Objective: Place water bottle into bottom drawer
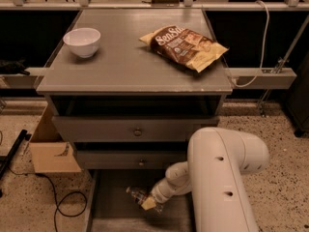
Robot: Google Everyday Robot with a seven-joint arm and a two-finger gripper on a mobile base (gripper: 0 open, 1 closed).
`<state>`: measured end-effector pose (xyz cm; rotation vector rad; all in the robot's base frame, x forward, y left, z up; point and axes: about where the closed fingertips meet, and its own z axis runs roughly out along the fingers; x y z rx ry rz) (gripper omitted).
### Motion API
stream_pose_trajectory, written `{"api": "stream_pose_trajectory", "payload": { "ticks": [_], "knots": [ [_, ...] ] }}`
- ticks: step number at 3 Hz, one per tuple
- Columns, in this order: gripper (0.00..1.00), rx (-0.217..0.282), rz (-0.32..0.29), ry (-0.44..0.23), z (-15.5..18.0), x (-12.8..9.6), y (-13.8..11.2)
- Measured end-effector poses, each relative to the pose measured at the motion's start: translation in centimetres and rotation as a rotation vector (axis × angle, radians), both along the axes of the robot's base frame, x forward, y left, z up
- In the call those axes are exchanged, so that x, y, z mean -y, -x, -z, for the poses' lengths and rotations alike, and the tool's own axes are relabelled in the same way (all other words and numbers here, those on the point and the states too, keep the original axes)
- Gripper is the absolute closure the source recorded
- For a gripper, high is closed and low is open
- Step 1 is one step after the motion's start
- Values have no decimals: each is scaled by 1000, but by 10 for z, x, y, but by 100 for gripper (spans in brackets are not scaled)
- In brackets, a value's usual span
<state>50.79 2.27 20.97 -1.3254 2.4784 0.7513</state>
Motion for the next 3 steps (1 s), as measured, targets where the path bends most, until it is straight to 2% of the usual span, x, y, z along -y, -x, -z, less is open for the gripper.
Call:
{"api": "stream_pose_trajectory", "payload": {
  "ticks": [1,2,3],
  "knots": [
    [100,-20,11,-5,10,3,5],
    [100,-63,9,-32,31,-13,33],
    [100,-63,9,-32,31,-13,33]
  ]
}}
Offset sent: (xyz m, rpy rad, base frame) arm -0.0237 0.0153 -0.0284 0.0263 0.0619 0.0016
